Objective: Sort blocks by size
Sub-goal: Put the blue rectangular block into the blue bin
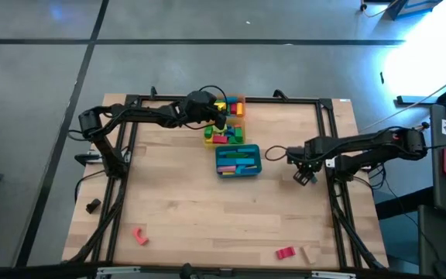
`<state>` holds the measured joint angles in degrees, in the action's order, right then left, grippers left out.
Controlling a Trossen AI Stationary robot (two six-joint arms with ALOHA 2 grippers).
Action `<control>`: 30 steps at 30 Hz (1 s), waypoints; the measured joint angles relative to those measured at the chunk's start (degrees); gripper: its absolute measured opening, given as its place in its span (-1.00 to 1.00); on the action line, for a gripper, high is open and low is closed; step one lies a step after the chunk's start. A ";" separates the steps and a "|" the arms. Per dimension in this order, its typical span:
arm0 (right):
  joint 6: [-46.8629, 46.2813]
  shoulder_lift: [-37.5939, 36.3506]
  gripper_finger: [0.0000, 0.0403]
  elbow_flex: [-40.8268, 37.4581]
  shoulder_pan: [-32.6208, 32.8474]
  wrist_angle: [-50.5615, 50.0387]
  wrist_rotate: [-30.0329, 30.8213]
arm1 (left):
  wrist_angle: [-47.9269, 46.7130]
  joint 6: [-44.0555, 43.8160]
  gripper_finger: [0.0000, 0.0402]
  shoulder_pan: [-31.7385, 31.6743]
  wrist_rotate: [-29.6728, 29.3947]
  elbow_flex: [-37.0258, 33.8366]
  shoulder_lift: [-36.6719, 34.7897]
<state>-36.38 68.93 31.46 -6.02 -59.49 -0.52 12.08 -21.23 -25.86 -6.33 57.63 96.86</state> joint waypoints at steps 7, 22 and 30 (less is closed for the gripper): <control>-2.58 0.02 -0.28 -3.35 0.00 3.11 -1.18 | -0.06 0.20 -0.10 0.02 4.91 0.00 -0.19; -2.37 0.07 -0.71 -0.34 0.02 16.85 -0.97 | -28.35 8.98 -0.10 4.91 5.97 -0.02 -18.57; 0.95 0.07 -0.70 11.60 0.02 21.97 -1.58 | -51.12 8.68 -0.10 14.60 6.01 -0.02 -28.89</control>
<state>-35.42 68.99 43.06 -6.00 -37.52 -2.09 -39.04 -12.56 -11.26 -0.32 57.60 67.97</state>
